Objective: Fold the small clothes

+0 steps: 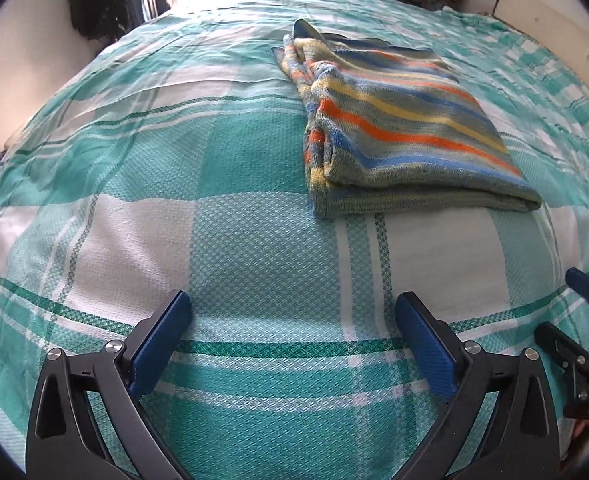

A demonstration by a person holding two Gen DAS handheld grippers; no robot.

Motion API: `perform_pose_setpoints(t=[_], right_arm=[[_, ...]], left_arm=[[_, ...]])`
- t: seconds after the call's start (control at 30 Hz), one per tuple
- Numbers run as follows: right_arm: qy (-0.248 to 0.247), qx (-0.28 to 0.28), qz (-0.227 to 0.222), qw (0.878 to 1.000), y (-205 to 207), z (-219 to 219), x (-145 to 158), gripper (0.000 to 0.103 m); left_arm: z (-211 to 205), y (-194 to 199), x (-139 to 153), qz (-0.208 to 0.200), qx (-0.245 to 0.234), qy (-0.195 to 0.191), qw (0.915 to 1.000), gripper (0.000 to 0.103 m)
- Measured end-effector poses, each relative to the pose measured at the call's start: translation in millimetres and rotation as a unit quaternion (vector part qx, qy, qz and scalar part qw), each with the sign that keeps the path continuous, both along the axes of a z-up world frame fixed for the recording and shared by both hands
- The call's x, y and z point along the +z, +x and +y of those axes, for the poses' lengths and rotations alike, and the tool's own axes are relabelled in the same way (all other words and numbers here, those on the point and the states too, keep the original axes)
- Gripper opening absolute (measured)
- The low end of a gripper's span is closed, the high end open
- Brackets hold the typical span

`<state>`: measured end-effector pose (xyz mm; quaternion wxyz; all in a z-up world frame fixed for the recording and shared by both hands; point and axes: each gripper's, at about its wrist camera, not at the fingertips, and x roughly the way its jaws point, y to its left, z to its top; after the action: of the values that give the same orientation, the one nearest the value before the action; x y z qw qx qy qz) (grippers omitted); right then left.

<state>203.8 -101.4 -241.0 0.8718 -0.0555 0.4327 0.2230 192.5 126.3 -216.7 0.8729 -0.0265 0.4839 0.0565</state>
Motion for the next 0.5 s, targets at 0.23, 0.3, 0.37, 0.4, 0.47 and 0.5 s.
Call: perform_pose_setpoints(t=[0.23, 0.3, 0.37, 0.4, 0.47, 0.5], right_arm=[[-0.018, -0.004, -0.005, 1.0, -0.8, 4.9, -1.7, 0.097], [-0.019, -0.005, -0.005, 1.0, -0.6, 4.8, -1.8, 0.097], [-0.02, -0.005, -0.005, 1.0, -0.3, 4.9, -2.0, 0.098], [-0.02, -0.005, -0.005, 1.0, 0.1, 5.1, -1.9, 0.098], [-0.021, -0.005, -0.006, 1.0, 0.0, 5.2, -2.1, 0.098], [-0.021, -0.005, -0.006, 1.0, 0.0, 5.5, -2.2, 0.098]], left_arm=[[-0.4, -1.0, -0.3, 0.001, 0.0, 0.001, 1.0, 0.102], [-0.5, -1.1, -0.2, 0.001, 0.0, 0.001, 1.0, 0.102], [-0.7, -0.9, -0.4, 0.001, 0.0, 0.001, 1.0, 0.102], [-0.6, -0.9, -0.2, 0.002, 0.0, 0.001, 1.0, 0.102], [-1.4, -0.8, -1.0, 0.002, 0.0, 0.003, 1.0, 0.102], [-1.8, -0.8, -1.4, 0.002, 0.0, 0.003, 1.0, 0.102]])
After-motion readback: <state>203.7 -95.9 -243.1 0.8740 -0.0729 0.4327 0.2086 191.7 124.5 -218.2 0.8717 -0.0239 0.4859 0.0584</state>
